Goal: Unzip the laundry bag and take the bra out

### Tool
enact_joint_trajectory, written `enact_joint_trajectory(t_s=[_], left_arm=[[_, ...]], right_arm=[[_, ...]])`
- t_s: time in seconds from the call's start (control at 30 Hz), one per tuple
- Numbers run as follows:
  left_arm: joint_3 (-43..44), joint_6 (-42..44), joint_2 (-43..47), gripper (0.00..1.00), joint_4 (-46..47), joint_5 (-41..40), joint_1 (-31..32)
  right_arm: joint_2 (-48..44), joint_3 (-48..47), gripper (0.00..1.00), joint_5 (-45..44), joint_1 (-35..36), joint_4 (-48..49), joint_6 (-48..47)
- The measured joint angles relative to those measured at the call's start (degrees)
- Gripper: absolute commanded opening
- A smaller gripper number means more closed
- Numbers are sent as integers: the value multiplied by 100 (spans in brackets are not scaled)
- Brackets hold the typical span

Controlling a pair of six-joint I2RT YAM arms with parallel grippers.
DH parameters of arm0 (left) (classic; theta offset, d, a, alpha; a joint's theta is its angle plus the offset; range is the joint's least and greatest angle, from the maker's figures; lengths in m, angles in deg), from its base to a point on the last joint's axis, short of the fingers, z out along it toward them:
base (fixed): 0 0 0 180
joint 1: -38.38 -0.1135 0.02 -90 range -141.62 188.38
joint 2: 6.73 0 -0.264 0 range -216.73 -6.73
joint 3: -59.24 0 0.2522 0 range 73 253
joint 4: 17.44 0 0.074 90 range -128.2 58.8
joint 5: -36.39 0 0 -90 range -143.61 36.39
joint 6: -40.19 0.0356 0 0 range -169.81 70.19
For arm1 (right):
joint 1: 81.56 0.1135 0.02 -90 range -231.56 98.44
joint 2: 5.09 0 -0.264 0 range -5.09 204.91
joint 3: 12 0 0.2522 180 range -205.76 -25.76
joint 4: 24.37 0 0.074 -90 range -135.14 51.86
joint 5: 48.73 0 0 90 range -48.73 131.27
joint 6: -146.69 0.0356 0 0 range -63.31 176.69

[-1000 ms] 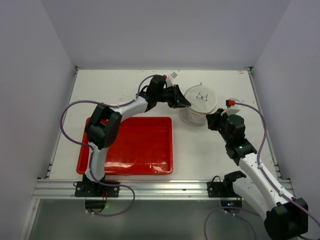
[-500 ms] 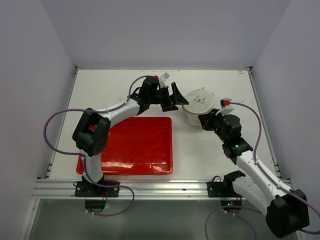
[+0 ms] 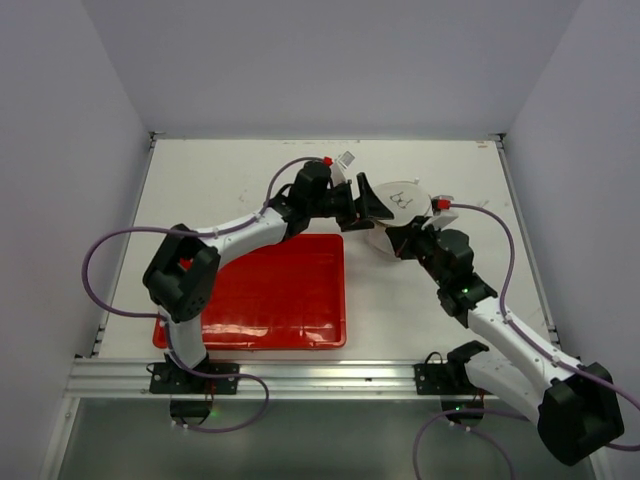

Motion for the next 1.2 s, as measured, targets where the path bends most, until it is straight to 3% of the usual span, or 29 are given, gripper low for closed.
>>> enact_joint_trajectory(t_s=[0.23,0.37,0.5,0.63,0.77,0.97,1.2], left_arm=[[-9,4,-4,85,-17,-79,-11],[-26,-13,-4,80,-15,-136,-11],[-61,-111,-55,63,68,-146,-11],[-63,-214,-195,39,149,-170,-15],[-63,-264,-337,28,175,-184,-22],[-61,-321,-459,2,317,-142,-35],[-61,-334,-476,0,428,-55,-155]], right_arm=[[-35,0,0,-57,0,0,-22],[-35,0,0,-55,0,4,-17],[-35,0,0,-48,11,31,-7],[-35,0,0,-50,70,55,-9],[-70,4,0,-61,79,37,-33],[-221,76,0,-199,92,-127,-127],[-476,76,0,-365,105,-369,-243]])
